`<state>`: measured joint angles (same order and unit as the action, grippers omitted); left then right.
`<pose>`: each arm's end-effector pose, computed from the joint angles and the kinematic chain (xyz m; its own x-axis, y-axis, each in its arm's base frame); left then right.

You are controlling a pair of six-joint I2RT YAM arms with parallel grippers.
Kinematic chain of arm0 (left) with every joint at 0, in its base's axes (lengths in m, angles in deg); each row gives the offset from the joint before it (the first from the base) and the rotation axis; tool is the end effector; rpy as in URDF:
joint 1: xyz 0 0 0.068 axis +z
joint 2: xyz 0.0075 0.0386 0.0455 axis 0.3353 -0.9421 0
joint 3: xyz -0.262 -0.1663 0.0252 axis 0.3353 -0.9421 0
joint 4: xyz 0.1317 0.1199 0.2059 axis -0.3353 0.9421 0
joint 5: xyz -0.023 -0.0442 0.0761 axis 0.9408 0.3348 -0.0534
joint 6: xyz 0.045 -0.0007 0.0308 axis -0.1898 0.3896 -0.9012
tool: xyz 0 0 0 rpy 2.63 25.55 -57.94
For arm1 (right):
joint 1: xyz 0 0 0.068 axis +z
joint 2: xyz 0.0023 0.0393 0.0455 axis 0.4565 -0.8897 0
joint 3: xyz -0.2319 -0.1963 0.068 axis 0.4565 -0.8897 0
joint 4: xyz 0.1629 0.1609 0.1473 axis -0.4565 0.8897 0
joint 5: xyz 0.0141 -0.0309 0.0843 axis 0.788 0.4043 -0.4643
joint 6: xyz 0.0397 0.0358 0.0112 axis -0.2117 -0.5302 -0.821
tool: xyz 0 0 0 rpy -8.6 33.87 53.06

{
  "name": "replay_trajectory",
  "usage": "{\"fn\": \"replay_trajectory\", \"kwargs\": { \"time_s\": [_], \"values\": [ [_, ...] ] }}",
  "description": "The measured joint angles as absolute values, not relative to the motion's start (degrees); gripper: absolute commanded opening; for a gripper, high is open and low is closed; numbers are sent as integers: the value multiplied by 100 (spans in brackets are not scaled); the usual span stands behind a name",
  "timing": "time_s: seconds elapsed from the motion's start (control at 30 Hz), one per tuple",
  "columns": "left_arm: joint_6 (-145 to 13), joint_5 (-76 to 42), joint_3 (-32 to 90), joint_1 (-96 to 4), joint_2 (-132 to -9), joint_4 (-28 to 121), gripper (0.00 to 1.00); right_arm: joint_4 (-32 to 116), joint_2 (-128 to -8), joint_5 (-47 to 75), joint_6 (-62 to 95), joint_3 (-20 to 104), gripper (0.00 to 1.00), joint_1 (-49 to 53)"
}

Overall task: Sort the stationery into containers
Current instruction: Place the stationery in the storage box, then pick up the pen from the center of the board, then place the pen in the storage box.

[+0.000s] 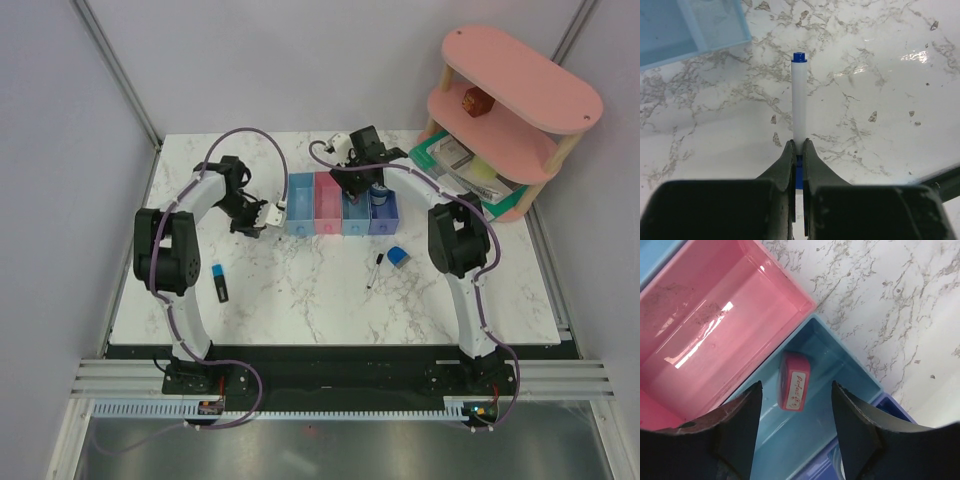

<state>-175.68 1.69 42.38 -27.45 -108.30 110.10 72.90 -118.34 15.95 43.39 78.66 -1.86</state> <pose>0.3897 -0.0708 0.2203 0.2696 0.8513 -0.4501 0.9618 -0.2615 0.0815 0.4983 0.2398 0.2308 -0.4825 -0.6107 -0.6278 -0.6977 0.7013 -0.1461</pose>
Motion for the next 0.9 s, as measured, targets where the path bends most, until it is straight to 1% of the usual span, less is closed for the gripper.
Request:
{"fn": "replay_trajectory", "kwargs": {
  "time_s": [0.1, 0.27, 0.43, 0.57, 0.7, 0.9],
  "values": [
    [-17277, 230, 4334, -2745, -10695, 11032, 2, 7390, -11720, 1656, 4313, 7866, 66, -190],
    [-16560, 410, 4586, -2745, -10544, 11041, 2, 7598, -11171, 1780, 4201, 7829, 68, -195],
    [-15334, 523, 5054, -2745, -10469, 11069, 2, 7653, -10041, 1774, 3981, 7263, 67, -208],
    [-14121, 709, 5401, -2749, -10437, 11021, 2, 7650, -9104, 1584, 3769, 6332, 66, -214],
    [-12783, 1065, 5589, -2756, -10421, 10877, 2, 7618, -8474, 1372, 3583, 4992, 65, -144],
    [-10903, 1714, 6122, -2898, -10592, 10433, 2, 7775, -8441, 1168, 3404, 3691, 65, 212]
  ]
}}
